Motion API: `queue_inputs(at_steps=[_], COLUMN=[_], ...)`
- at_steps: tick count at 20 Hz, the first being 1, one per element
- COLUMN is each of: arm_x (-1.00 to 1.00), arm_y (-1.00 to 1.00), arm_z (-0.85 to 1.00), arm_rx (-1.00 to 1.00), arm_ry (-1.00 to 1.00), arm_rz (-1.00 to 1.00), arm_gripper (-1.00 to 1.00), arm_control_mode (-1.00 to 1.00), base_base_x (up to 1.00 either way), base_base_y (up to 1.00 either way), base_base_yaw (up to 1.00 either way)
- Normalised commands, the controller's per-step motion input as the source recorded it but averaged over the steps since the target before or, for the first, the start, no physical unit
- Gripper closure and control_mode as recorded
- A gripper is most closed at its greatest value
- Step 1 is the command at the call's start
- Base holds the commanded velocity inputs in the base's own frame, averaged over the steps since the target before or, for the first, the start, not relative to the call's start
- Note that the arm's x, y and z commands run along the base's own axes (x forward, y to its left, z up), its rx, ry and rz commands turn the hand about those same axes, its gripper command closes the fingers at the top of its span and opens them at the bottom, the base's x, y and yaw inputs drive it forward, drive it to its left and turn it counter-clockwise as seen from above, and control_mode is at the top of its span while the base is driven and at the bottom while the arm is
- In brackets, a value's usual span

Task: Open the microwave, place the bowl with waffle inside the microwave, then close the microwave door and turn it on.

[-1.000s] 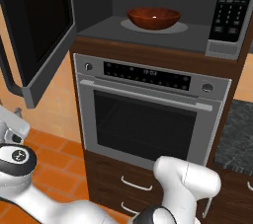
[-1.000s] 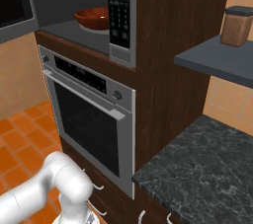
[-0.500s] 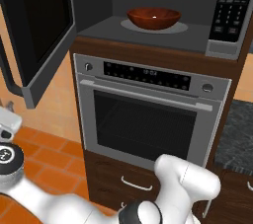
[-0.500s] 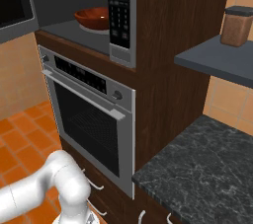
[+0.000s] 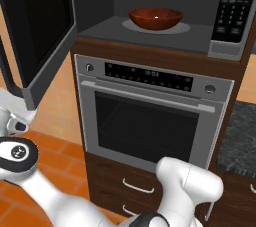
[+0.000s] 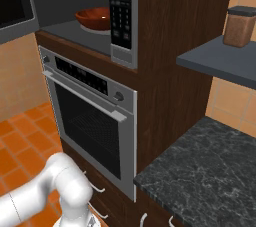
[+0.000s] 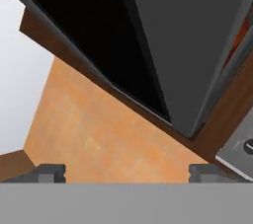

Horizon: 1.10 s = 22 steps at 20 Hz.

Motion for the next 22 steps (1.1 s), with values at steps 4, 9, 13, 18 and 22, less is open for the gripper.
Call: queue_inputs(at_steps=[4,9,13,18,22], arm_x=[0.00,-0.10,-0.16,-0.03,0.00], arm_y=[-0.63,-0.76,-0.80,-0.88,-0.96], arm_z=[0.34,0.40,0.38,0.37,0.45], arm_rx=[0.09,0.11,0.12,0.17,0.19], arm_ry=[-0.21,-0.29,-0.33,-0.24,-0.16], arm_rz=[0.00,0.00,0.00,0.00,0.00], arm_gripper=[-1.00,-1.00,-1.00,-1.00,-1.00], arm_control_mode=[-1.00,-1.00,-1.00,-1.00,-1.00], base_base_x=[0.00,0.00,0.00,0.00,0.00], base_base_y=[0.00,0.00,0.00,0.00,0.00], base_base_yaw=[0.00,0.00,0.00,0.00,0.00])
